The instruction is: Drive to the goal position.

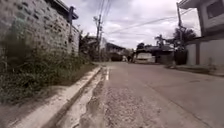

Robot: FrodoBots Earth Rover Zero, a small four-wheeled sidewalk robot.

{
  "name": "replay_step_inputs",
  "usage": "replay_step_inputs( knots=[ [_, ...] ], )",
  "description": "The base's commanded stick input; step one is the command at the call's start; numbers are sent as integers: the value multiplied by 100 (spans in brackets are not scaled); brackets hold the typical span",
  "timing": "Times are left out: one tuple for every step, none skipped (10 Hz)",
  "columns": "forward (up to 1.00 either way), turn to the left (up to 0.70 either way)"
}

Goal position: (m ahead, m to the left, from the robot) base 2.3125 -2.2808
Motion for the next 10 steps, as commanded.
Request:
replay_step_inputs(
  knots=[
    [70, 0],
    [70, 0],
    [70, 0],
    [70, 0],
    [70, 0],
    [70, 0],
    [70, 0],
    [70, 0],
    [70, 0],
    [70, 0]
  ],
)
